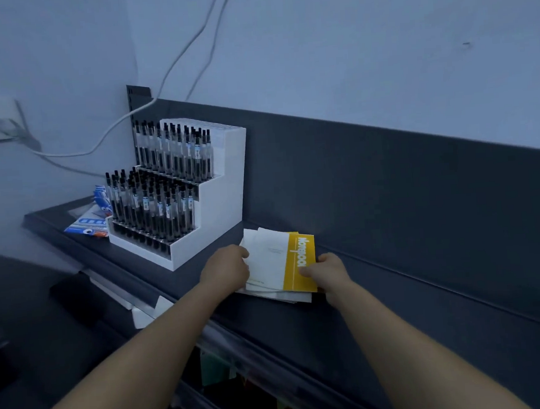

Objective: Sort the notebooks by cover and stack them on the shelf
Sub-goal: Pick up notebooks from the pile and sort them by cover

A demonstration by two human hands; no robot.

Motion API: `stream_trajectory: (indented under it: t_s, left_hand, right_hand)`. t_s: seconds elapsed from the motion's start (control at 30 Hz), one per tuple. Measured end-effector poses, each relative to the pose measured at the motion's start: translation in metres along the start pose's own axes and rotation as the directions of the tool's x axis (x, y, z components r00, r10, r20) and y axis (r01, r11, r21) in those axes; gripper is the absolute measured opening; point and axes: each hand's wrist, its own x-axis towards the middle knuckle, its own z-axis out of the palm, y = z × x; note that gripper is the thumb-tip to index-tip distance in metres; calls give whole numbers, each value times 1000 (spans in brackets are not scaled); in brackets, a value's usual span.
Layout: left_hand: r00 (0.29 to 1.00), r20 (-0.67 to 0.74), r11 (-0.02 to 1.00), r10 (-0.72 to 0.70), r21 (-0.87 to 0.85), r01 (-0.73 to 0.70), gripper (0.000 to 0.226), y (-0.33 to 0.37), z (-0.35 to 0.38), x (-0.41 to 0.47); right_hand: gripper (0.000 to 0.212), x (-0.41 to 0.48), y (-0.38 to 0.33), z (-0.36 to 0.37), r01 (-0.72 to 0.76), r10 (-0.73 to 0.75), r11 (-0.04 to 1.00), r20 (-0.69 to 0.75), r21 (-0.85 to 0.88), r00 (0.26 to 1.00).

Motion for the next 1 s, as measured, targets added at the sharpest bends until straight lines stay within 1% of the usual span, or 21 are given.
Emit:
stream_trajectory:
  t_s: [0.03,0.1,0.13,0.2,0.23,0.37,0.47,0.53,0.63,0.7,0.73,0.8,0.83,0.87,0.93,1.0]
  left_hand:
    - [1000,20,1000,3,-3,-3,26,0,1,0]
    - [999,41,1000,10,-3,-10,14,0,5,0]
    - [999,39,1000,2,1,-2,12,1,6,0]
    - [999,31,1000,-21,-6,21,4,2,7,0]
    - [999,27,1000,-25,0,25,7,3,8,-1]
    - [998,32,998,-53,25,52,17,9,9,-3]
    - [998,17,997,-63,41,62,31,11,11,-3]
    - [999,13,998,-52,45,51,29,15,13,-5]
    - [998,25,997,-62,42,61,18,23,12,-8]
    - [997,17,997,-72,27,72,27,25,12,-9]
    - [997,14,997,-79,14,79,31,26,12,-10]
    - [994,8,993,-108,-35,109,24,29,12,-12]
    - [991,7,988,-133,-76,133,22,31,13,-13]
    - [988,5,981,-156,-119,156,24,33,13,-14]
    - [982,-3,963,-191,-196,186,33,39,12,-19]
    - [977,9,941,-213,-268,208,36,46,11,-25]
  right_hand:
    - [35,1,2,-1,-22,22,999,-12,-32,1000]
    - [37,3,6,-2,-43,41,997,-20,-67,999]
    - [36,4,7,-4,-41,40,997,-16,-62,999]
    - [31,3,7,-7,-39,38,997,-17,-68,999]
    - [28,1,7,-9,-35,33,995,-30,-97,999]
    - [19,-6,6,-17,41,-73,951,-95,-305,993]
    - [21,-11,4,-19,57,-88,937,-75,-345,993]
    - [22,-13,3,-22,65,-95,924,-60,-377,994]
    - [20,-16,1,-25,108,-134,915,-41,-389,990]
    - [19,-18,-1,-27,122,-138,937,-27,-327,990]
    - [18,-19,-2,-28,109,-116,966,-17,-233,993]
    - [8,-21,-4,-30,26,-26,999,26,23,999]
    - [6,-23,-6,-31,-23,17,991,48,133,999]
    - [8,-24,-6,-34,-56,43,977,67,207,997]
    - [14,-27,-5,-39,-62,41,958,80,279,996]
    - [17,-29,-3,-44,-27,6,953,70,303,998]
